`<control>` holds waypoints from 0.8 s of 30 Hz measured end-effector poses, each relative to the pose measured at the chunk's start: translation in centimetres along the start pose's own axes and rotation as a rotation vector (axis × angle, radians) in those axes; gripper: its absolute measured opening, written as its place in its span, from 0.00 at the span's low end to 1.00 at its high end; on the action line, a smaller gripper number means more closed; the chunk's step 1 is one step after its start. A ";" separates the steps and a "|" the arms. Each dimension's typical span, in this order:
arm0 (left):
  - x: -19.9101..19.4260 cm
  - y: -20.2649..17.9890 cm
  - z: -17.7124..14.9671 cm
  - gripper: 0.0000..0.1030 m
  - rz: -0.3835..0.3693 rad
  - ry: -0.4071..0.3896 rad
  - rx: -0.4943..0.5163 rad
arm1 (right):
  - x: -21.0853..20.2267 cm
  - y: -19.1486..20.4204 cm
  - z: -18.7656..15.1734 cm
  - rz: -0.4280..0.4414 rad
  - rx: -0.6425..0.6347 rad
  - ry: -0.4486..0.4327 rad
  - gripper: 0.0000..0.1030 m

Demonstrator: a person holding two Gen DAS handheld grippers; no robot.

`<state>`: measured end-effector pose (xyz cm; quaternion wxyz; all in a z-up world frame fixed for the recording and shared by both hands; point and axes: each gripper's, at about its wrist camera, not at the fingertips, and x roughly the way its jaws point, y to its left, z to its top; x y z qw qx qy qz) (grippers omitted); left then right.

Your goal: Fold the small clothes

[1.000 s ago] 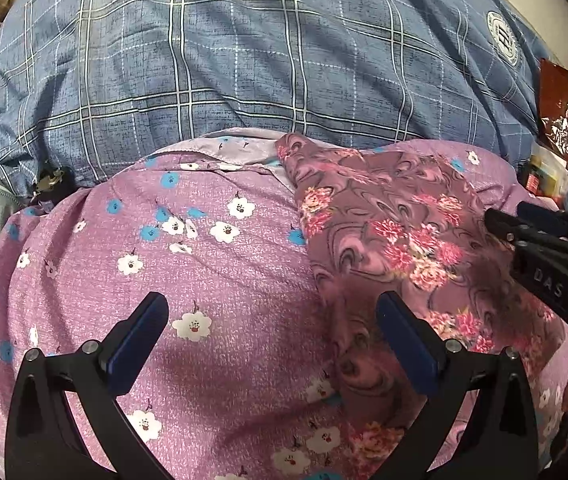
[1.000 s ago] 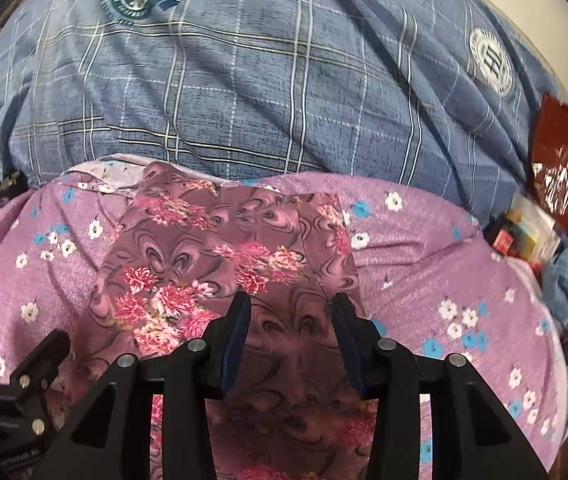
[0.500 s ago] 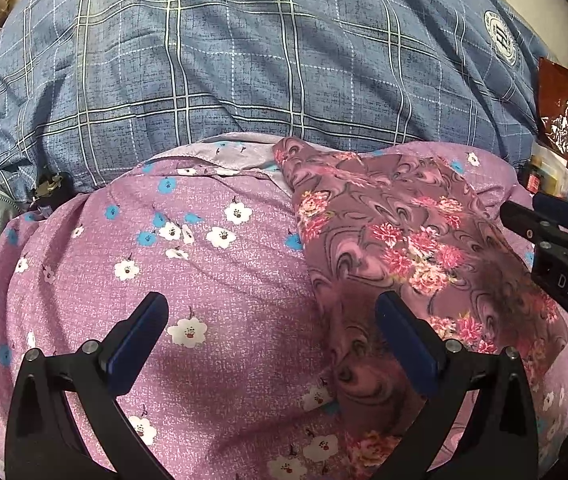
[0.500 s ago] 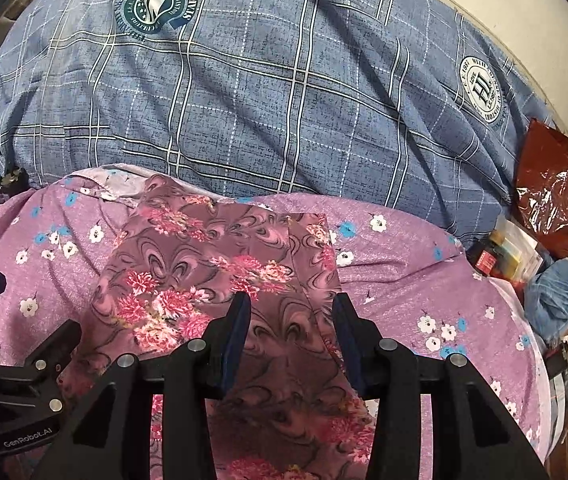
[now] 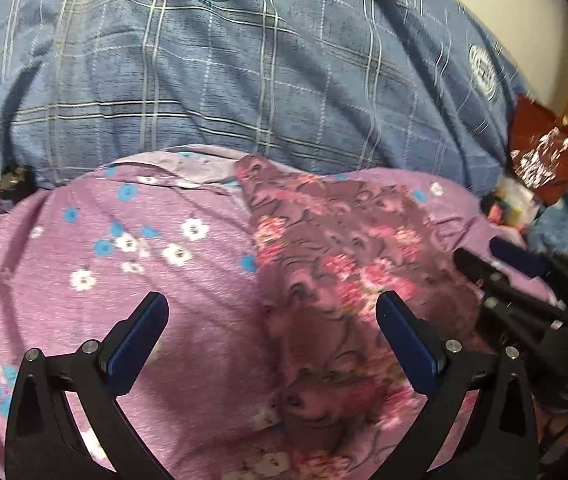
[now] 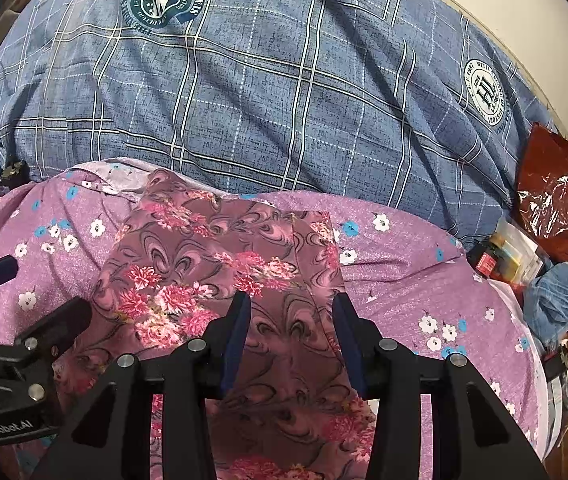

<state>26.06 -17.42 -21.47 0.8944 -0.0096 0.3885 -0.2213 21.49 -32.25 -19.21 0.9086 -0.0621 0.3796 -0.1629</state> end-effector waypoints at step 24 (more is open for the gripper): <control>0.4 -1.6 0.2 1.00 -0.073 0.027 0.039 | 0.9 -2.7 -1.1 -0.042 0.011 0.022 0.43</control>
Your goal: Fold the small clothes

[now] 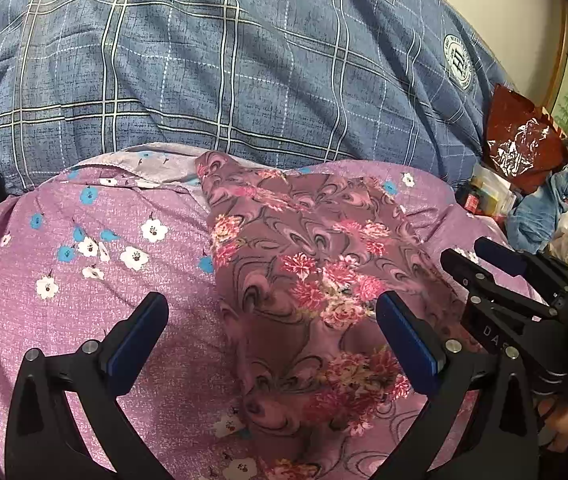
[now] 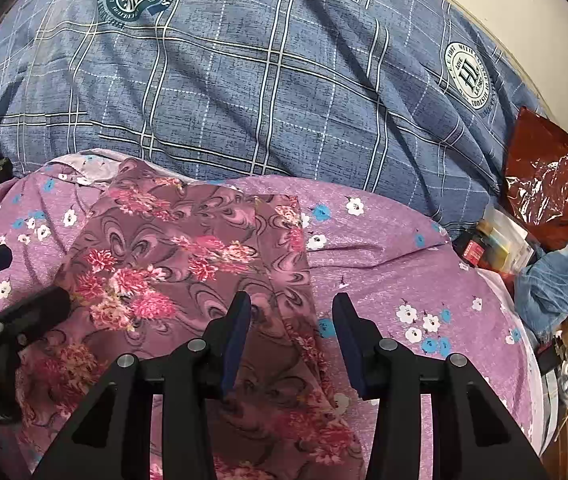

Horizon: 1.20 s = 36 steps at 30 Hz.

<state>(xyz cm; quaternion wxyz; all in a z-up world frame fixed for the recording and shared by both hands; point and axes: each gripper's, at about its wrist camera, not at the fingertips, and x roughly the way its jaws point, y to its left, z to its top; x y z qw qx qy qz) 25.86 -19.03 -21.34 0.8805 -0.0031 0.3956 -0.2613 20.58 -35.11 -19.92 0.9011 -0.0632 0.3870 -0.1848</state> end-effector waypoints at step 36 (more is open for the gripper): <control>3.0 0.0 -1.0 0.77 -0.115 0.203 0.019 | 8.6 -10.1 -3.3 0.579 0.556 0.304 0.68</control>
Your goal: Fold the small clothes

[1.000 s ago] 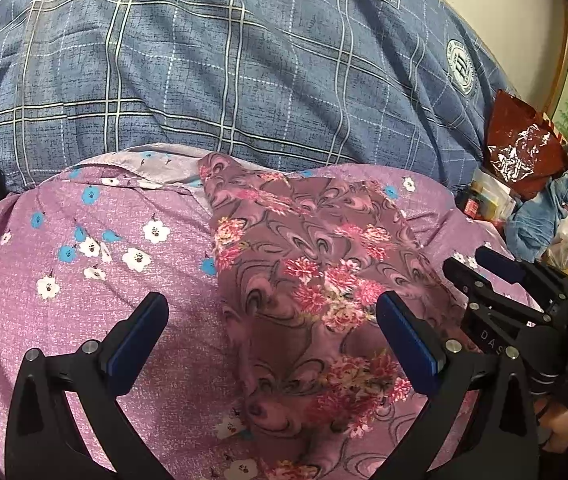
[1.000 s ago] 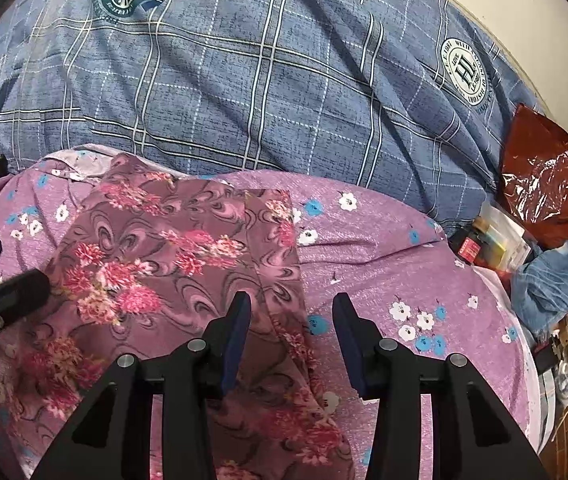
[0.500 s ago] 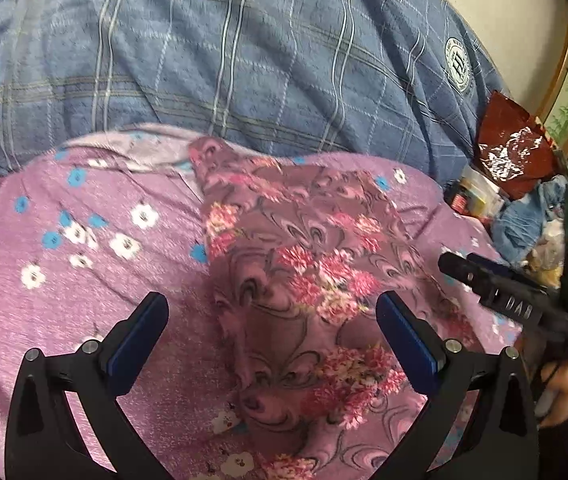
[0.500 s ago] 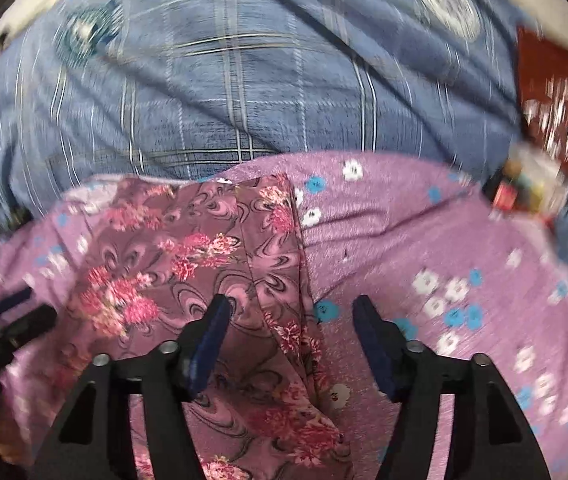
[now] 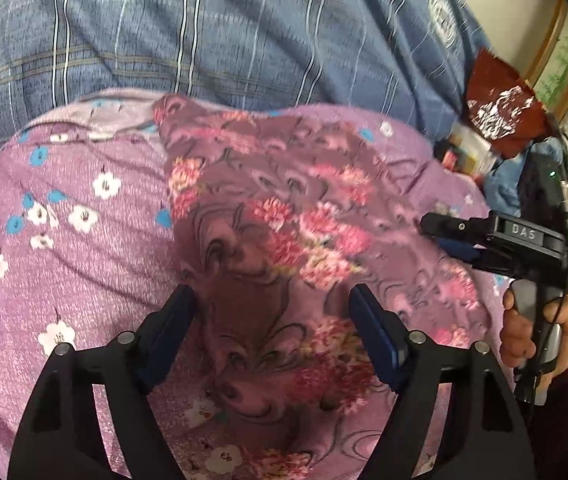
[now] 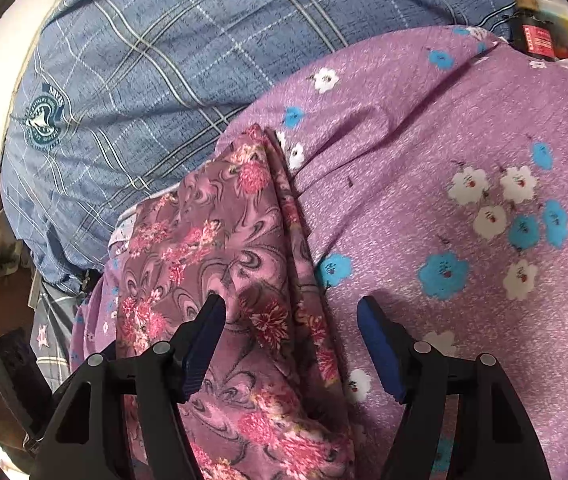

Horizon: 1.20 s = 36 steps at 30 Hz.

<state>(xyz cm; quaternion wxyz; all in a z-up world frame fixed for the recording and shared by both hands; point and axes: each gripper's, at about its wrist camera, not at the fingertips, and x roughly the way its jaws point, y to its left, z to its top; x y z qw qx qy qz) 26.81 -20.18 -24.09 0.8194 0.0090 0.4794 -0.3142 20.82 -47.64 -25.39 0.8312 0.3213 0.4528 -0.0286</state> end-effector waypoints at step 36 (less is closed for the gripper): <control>0.8 0.7 -0.4 0.81 0.015 0.041 -0.059 | 1.5 7.8 -3.0 -0.441 -0.374 -0.167 0.72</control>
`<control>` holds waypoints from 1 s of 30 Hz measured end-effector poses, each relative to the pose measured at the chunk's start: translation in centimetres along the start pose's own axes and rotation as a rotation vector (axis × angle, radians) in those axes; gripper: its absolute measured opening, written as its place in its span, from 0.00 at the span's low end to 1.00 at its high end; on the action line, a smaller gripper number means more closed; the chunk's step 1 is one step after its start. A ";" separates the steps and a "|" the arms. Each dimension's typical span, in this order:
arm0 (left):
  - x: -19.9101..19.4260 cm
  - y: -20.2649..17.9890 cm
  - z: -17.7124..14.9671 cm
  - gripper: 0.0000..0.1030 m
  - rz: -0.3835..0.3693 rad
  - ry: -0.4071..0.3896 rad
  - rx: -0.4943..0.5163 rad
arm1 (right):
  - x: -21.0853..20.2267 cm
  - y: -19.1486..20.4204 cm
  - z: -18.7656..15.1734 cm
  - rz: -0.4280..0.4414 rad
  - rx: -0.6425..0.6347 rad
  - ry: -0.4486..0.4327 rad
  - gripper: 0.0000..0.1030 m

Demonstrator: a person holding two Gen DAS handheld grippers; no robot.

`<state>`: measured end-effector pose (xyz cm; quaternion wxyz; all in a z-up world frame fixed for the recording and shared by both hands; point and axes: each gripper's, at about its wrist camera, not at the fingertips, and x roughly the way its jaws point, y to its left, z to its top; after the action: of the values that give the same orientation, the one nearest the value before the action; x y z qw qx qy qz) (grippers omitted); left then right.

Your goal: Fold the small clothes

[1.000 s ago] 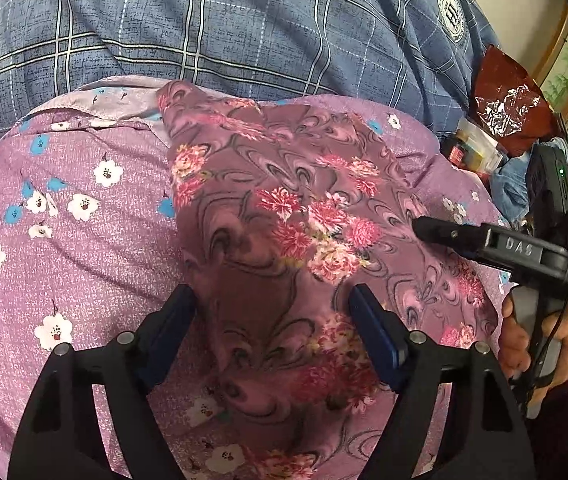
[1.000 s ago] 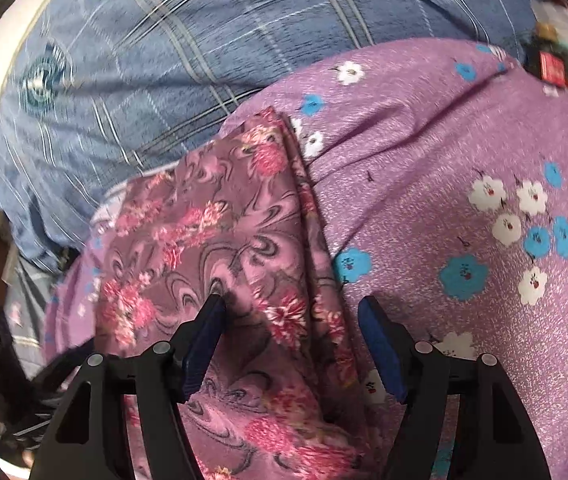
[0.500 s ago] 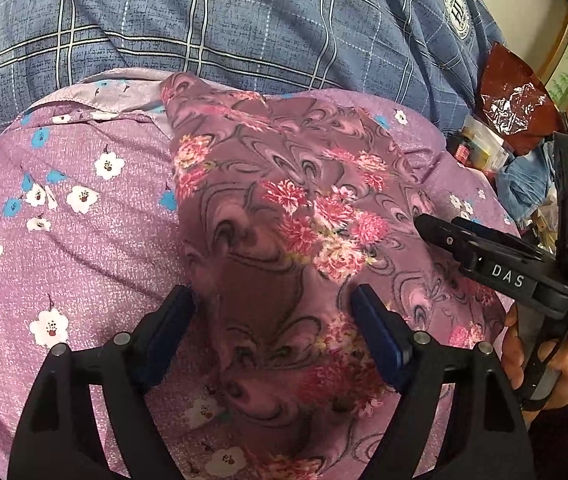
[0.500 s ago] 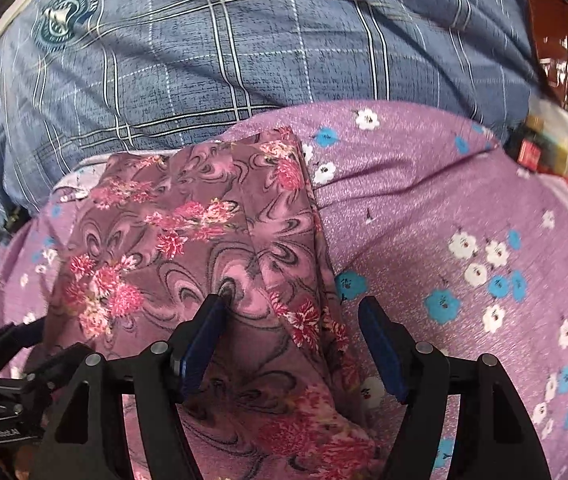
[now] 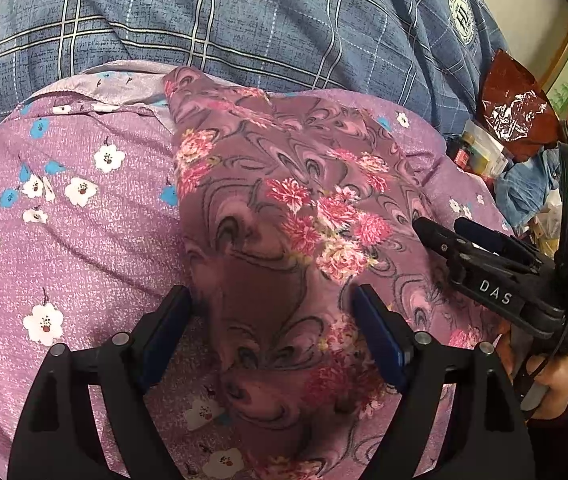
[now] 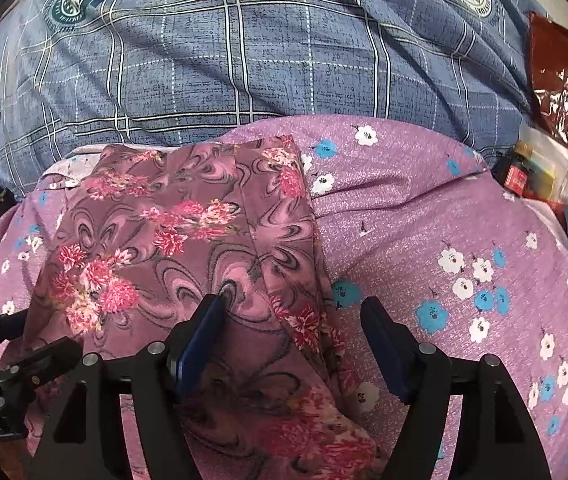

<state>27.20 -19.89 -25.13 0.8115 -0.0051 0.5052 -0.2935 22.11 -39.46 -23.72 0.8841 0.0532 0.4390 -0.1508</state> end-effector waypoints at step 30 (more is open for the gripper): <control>0.5 -0.3 -0.2 0.92 -0.006 -0.022 -0.037 | -0.2 0.8 -0.2 -0.048 -0.045 -0.035 0.72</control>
<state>27.08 -20.29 -25.52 0.8158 -0.0248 0.5018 -0.2864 22.12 -38.65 -23.72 0.8888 0.0200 0.4280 -0.1628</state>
